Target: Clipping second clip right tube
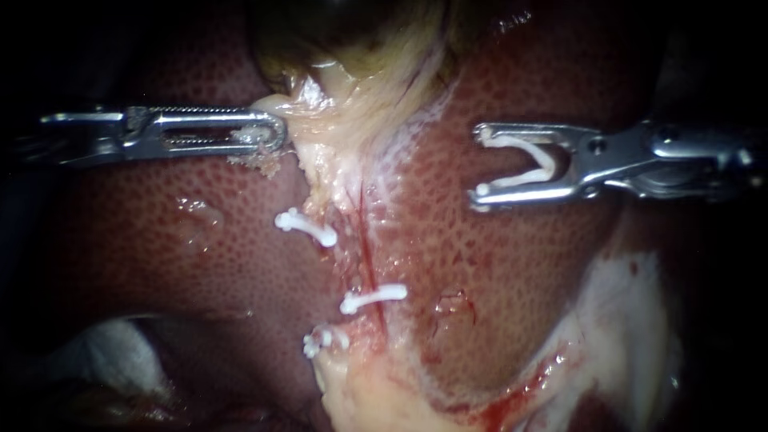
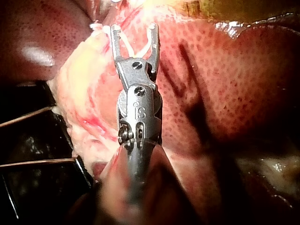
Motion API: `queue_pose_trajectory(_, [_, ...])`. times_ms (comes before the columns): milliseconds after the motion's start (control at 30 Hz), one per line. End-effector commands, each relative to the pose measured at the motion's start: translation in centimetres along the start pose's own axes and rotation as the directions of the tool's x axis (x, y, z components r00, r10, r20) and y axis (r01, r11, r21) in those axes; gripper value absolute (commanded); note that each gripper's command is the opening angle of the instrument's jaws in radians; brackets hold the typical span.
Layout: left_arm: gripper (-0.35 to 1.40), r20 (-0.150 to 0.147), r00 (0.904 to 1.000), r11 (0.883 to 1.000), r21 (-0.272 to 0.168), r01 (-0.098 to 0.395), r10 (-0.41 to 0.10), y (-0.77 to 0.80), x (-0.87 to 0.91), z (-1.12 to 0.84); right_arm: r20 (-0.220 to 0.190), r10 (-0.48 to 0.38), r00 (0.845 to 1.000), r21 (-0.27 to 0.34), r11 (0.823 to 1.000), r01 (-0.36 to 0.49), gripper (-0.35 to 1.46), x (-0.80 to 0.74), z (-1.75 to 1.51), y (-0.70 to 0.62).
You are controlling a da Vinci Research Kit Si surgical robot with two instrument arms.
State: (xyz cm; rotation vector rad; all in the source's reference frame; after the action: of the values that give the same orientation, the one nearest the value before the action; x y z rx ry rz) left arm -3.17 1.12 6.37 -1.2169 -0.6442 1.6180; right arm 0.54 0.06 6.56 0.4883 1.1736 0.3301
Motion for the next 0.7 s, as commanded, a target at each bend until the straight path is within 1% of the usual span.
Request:
queue_pose_trajectory(33, [-0.35, 0.000, 1.0000, 1.000, 0.000, 0.000, 0.000, 0.00, 0.00, 0.00, 0.020, 0.006, 1.000, 0.007, 1.000, -0.006, 0.49, -0.11, 0.13, -0.02])
queue_pose_trajectory(267, [-0.35, 0.000, 1.0000, 1.000, 0.001, 0.000, 0.000, 0.02, 0.00, 0.00, 0.103, 0.057, 0.993, 0.039, 0.997, -0.062, 0.49, -0.72, 0.74, -0.07])
queue_pose_trajectory(367, [-0.35, 0.000, 1.0000, 1.000, 0.001, 0.000, 0.000, 0.02, 0.00, 0.00, 0.127, 0.076, 0.989, 0.058, 0.995, -0.083, 0.49, -0.92, 0.93, -0.08])
queue_pose_trajectory(433, [-0.35, 0.000, 1.0000, 1.000, 0.001, 0.000, 0.000, 0.02, 0.00, 0.00, 0.144, 0.088, 0.986, 0.062, 0.993, -0.098, 0.49, -1.03, 1.04, -0.10])
queue_pose_trajectory(533, [-0.35, -0.001, 1.0000, 1.000, 0.002, 0.000, 0.000, 0.02, -0.01, 0.00, 0.156, 0.103, 0.982, 0.084, 0.990, -0.117, 0.49, -1.15, 1.23, -0.13])
queue_pose_trajectory(600, [-0.35, -0.001, 1.0000, 1.000, 0.002, 0.000, 0.000, 0.02, -0.01, 0.00, 0.159, 0.108, 0.981, 0.093, 0.988, -0.124, 0.49, -1.20, 1.36, -0.14])
queue_pose_trajectory(700, [-0.35, -0.001, 1.0000, 1.000, 0.002, 0.000, 0.000, 0.02, -0.01, 0.00, 0.163, 0.117, 0.980, 0.109, 0.985, -0.136, 0.49, -1.20, 1.49, -0.14])
